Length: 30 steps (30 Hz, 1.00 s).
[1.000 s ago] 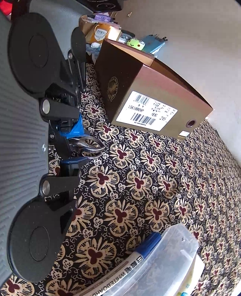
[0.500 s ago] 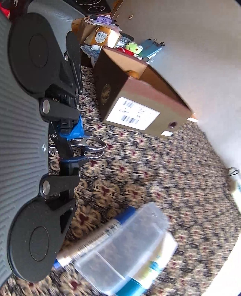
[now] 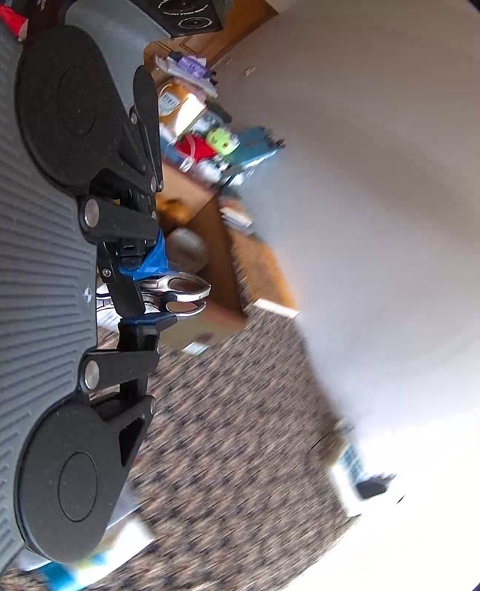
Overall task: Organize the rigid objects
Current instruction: 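Lift the metal clip with the right gripper and carry it over the box, then lower the metal clip into the box and open the right gripper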
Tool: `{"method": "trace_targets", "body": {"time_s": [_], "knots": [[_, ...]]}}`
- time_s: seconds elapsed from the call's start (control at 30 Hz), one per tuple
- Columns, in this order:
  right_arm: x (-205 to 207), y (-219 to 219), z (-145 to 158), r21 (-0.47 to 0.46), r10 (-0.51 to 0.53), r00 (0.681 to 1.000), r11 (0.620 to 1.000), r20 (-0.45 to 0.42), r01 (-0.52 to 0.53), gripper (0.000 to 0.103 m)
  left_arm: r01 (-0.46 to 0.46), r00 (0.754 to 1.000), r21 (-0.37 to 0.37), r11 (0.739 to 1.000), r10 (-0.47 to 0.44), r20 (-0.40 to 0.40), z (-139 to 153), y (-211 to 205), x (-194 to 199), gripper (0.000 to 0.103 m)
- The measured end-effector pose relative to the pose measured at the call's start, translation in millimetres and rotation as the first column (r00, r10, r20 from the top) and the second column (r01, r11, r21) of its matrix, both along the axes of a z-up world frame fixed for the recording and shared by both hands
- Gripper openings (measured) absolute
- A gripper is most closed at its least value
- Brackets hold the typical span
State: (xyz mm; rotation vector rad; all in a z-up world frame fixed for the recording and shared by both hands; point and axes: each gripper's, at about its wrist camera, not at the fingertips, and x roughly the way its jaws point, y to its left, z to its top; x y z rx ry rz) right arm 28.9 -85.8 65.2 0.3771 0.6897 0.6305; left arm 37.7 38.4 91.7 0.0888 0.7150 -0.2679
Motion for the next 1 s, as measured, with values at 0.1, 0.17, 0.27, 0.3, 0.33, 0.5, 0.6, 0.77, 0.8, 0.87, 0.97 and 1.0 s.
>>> {"method": "trace_targets", "body": {"time_s": [0.1,0.17,0.27,0.3,0.33,0.5,0.6,0.77,0.8,0.87,0.97,1.0], "knots": [[22,25,19,0.025,0.019,0.999,0.999,0.05,-0.02,0.002,-0.019,0.999,0.022,1.0,0.018,0.048,23,30,15,0.014],[36,43,29,0.034,0.032,0.996,0.999,0.079,-0.035,0.002,-0.028,0.997,0.035,0.999,0.025,0.067,32,51,24,0.014],[56,72,36,0.031,0.048,0.995,0.998,0.091,-0.051,0.002,-0.033,0.997,0.049,0.998,0.029,0.065,35,81,41,0.014],[61,82,36,0.028,0.049,0.995,0.998,0.081,-0.051,0.002,-0.031,0.998,0.051,0.998,0.028,0.054,32,92,46,0.014],[67,91,33,0.022,0.048,0.997,0.999,0.066,-0.049,0.002,-0.029,0.999,0.052,0.998,0.027,0.039,28,101,50,0.014],[84,135,3,-0.057,0.053,0.996,0.997,-0.068,-0.057,0.003,-0.028,0.992,0.014,0.999,0.03,-0.121,-19,141,65,0.014],[88,154,-25,-0.111,0.057,0.983,0.991,-0.176,-0.077,0.003,-0.033,0.971,-0.008,0.999,0.03,-0.237,-53,155,72,0.014],[94,178,-67,-0.165,0.049,0.938,0.98,-0.344,-0.111,0.002,-0.047,0.917,-0.045,0.998,0.026,-0.399,-99,175,77,0.013],[94,181,-74,-0.172,0.045,0.927,0.978,-0.373,-0.117,0.002,-0.048,0.905,-0.046,0.998,0.024,-0.426,-105,178,79,0.013],[93,186,-88,-0.18,0.042,0.905,0.975,-0.423,-0.129,0.001,-0.044,0.886,-0.029,0.999,0.026,-0.464,-118,180,79,0.012],[94,197,-97,-0.19,0.049,0.886,0.97,-0.461,-0.152,0.001,-0.051,0.867,0.013,0.999,0.051,-0.495,-129,183,84,0.013],[96,200,-99,-0.185,0.048,0.877,0.971,-0.478,-0.154,0.001,-0.057,0.86,0.012,0.998,0.055,-0.508,-132,186,85,0.013]]}}
